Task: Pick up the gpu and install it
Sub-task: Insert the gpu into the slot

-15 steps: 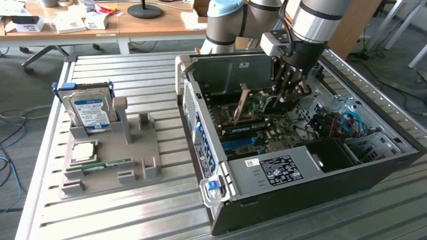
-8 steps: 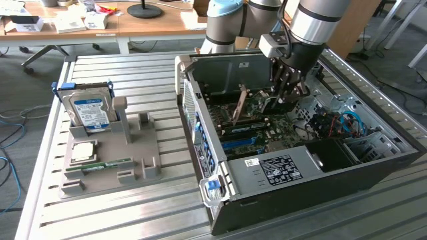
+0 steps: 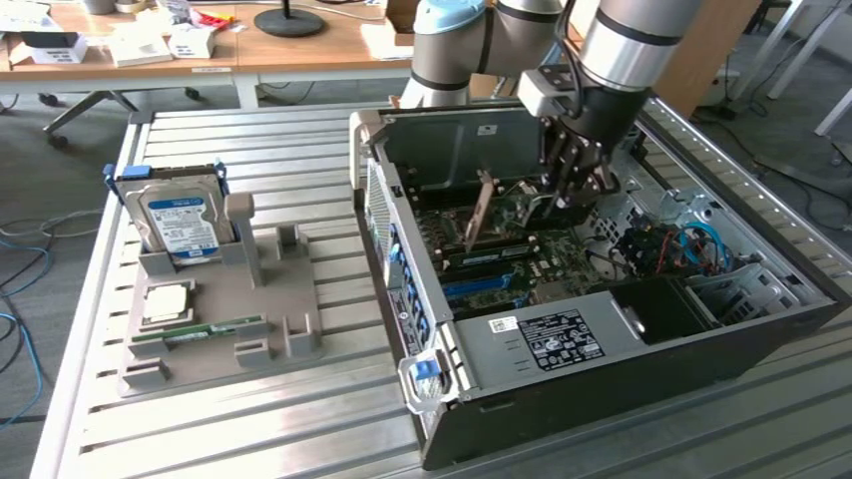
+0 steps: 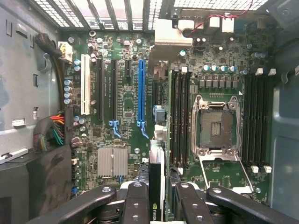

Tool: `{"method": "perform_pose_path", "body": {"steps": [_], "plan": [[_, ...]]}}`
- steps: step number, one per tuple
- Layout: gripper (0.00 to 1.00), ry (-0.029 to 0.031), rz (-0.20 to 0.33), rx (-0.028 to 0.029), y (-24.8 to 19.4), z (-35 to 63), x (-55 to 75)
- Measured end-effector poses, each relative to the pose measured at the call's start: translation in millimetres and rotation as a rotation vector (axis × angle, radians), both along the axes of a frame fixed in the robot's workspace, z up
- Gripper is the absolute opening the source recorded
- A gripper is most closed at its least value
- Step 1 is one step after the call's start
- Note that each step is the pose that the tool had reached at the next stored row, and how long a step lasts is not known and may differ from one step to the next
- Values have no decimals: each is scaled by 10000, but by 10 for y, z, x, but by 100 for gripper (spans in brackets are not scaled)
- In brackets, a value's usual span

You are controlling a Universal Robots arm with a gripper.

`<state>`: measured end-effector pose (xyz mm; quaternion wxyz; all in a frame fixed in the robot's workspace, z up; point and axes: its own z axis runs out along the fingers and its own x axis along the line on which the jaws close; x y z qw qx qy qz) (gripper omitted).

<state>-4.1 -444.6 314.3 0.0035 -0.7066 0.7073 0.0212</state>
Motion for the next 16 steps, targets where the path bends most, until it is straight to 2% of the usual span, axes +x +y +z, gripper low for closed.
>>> {"method": "perform_pose_path", "body": {"steps": [4,9,16], "plan": [[27,0,-1,1,-35,0,0],[27,-1,0,2,-37,-5,0],[27,0,0,1,-37,-94,-9]]}}
